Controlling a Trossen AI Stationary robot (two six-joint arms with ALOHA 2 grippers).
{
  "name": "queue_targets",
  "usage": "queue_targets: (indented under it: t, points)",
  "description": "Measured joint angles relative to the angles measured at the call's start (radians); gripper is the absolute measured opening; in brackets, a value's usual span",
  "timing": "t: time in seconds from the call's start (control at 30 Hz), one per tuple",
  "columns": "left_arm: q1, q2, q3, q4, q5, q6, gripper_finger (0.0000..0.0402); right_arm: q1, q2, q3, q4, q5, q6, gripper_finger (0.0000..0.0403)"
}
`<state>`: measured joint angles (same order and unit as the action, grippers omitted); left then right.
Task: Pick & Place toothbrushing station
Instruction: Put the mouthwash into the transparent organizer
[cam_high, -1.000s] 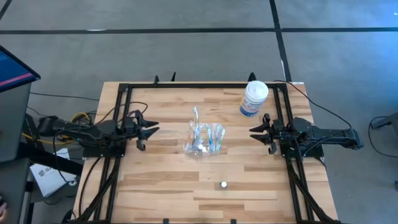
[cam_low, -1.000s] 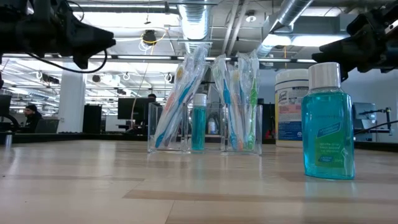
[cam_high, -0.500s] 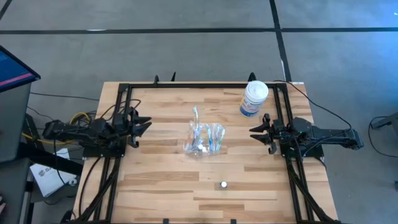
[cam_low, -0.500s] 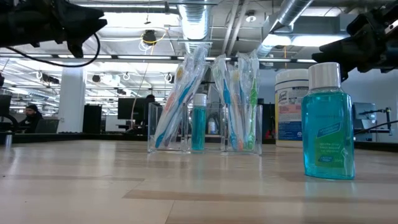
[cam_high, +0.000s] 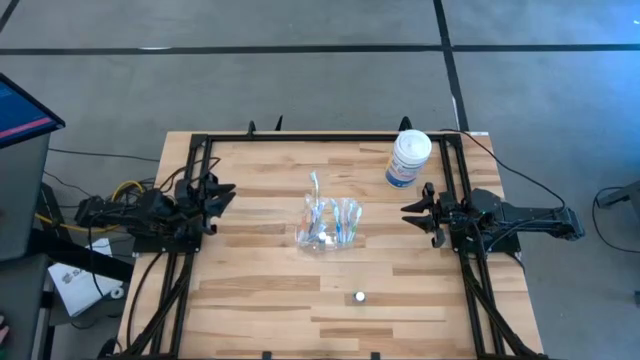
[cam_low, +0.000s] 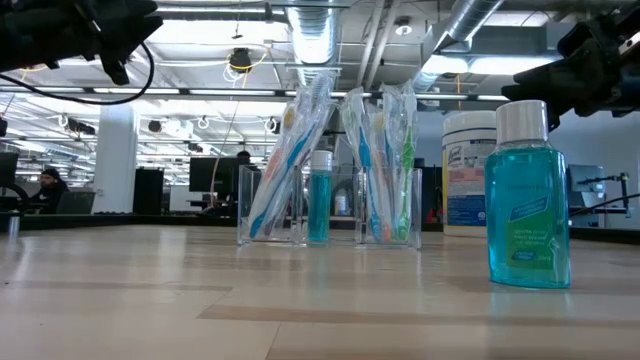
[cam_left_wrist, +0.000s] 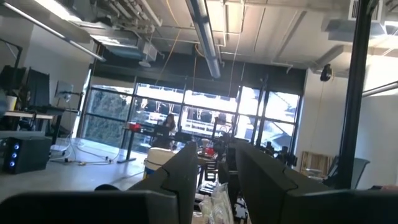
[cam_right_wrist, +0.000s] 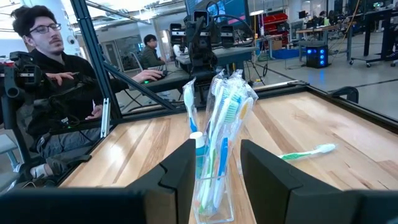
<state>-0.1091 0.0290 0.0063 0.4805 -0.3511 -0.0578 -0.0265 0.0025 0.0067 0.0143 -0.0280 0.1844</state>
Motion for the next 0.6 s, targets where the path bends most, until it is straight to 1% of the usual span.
queue_targets:
  t: [0.6]
  points:
    - [0.0,-0.028,0.0,0.001,0.0,0.0,0.0104,0.0,0.0,0.0,0.0,0.0,0.0,0.0118]
